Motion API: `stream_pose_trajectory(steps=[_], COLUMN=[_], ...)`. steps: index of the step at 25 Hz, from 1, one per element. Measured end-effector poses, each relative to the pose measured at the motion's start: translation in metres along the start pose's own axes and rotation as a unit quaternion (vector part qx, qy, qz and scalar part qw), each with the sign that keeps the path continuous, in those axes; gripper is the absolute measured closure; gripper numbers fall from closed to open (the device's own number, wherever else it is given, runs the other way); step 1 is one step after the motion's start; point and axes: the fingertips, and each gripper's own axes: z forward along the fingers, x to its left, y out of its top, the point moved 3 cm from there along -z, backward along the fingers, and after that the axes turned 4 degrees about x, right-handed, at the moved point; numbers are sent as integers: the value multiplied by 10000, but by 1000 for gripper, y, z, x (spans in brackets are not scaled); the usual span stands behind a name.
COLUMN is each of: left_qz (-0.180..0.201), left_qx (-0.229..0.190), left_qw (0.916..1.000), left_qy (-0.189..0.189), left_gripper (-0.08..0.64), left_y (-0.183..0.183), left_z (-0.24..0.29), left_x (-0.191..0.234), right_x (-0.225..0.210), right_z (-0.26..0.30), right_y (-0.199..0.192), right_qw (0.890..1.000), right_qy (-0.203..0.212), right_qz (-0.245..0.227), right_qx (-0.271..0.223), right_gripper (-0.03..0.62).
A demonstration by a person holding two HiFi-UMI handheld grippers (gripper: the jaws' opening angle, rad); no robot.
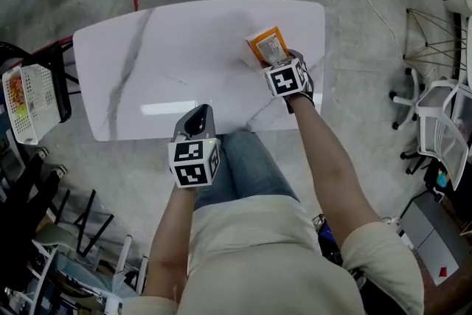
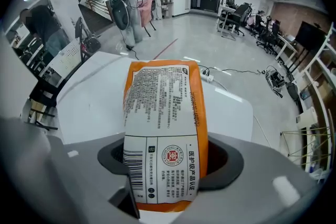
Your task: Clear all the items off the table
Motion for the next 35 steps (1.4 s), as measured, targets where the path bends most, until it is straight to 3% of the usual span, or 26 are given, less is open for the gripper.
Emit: stream_pose_trajectory(steps=[18,35], left_qz=[-104,-336], left_qx=[-406,-888], left_qw=[9991,9952], left_qy=[-20,249], left_gripper=[552,552], left_y=[-2,-3], left_z=[-57,-114], left_x=[4,15], right_x=[38,71], right_z=[-96,-161], right_y=[4,3], right_qw=[9981,9964], right_qy=[25,116], right_qz=[312,11], right_qx=[-526,-843], right_gripper=[261,261])
